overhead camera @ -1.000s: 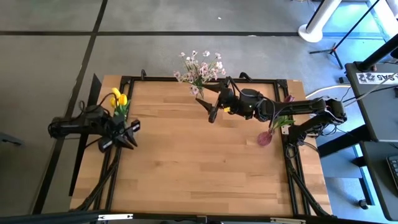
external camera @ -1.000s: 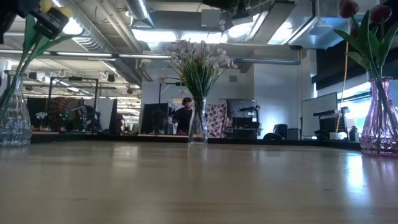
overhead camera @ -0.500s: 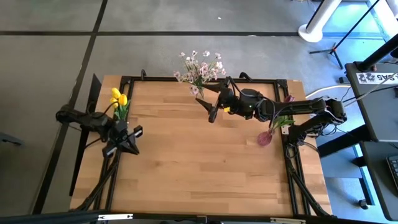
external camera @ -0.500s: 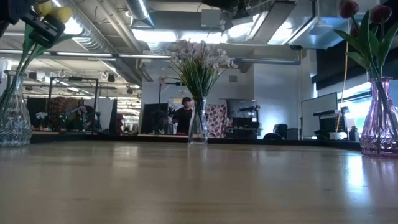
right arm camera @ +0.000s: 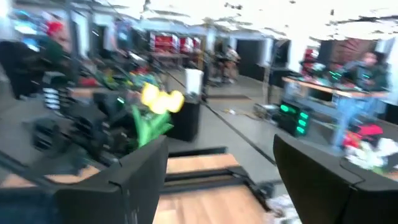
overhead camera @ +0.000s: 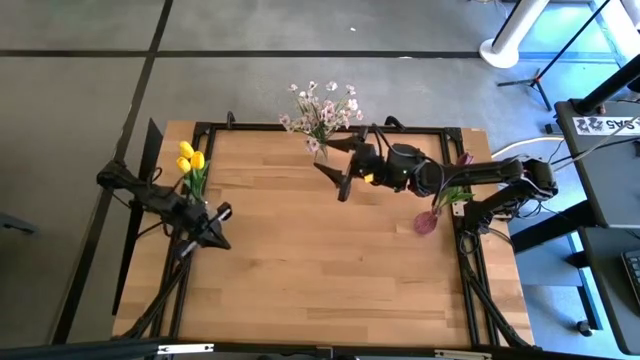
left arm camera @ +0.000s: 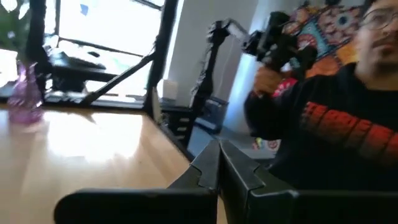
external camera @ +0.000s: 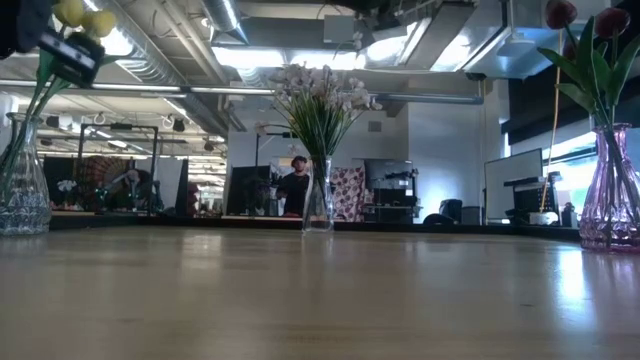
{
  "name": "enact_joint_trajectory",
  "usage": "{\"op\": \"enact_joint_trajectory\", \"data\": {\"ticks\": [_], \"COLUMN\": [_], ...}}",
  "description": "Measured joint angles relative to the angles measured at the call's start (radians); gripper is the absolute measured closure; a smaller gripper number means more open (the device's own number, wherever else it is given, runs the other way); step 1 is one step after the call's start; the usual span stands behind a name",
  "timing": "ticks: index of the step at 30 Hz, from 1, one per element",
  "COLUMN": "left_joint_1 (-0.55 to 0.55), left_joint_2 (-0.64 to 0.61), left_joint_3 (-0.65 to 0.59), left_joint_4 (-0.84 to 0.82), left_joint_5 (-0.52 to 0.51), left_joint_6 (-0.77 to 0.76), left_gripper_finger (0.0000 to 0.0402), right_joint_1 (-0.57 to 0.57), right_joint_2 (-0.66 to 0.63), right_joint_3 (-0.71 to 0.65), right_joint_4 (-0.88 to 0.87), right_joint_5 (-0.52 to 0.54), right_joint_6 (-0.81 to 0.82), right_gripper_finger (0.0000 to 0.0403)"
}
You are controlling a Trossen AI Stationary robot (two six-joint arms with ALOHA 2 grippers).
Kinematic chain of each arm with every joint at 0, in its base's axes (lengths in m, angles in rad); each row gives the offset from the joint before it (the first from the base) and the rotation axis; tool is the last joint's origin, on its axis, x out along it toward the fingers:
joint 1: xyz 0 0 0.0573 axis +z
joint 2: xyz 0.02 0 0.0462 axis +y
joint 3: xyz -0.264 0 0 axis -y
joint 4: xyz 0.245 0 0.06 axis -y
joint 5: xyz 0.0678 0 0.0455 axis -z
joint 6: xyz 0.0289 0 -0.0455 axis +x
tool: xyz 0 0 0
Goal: Sort flowers into vase by color
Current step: Return to Home Position
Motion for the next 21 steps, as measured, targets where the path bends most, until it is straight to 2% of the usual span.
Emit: {"op": "enact_joint_trajectory", "data": {"ticks": [6, 9, 14, 21], "left_joint_1": [0.0, 0.0, 0.0, 0.0], "left_joint_2": [0.001, 0.0, 0.0, 0.0], "left_joint_3": [-0.063, -0.063, -0.063, -0.063], "left_joint_4": [0.036, 0.058, 0.064, 0.063], "left_joint_5": [-0.051, -0.052, -0.068, -0.101], "left_joint_6": [-0.01, -0.016, -0.014, -0.106], "left_gripper_finger": [0.0399, 0.0399, 0.0398, 0.0398], "right_joint_1": [0.0, 0.0, 0.0, 0.0], "right_joint_2": [-0.001, -0.021, -0.112, -0.289], "right_joint_3": [-0.145, -0.21, -0.291, -0.316], "right_joint_4": [0.247, 0.298, 0.283, 0.045], "right_joint_5": [-0.099, -0.138, -0.152, -0.132], "right_joint_6": [0.034, 0.042, 0.046, 0.044], "right_gripper_finger": [0.0114, 0.0114, 0.0114, 0.0114]}}
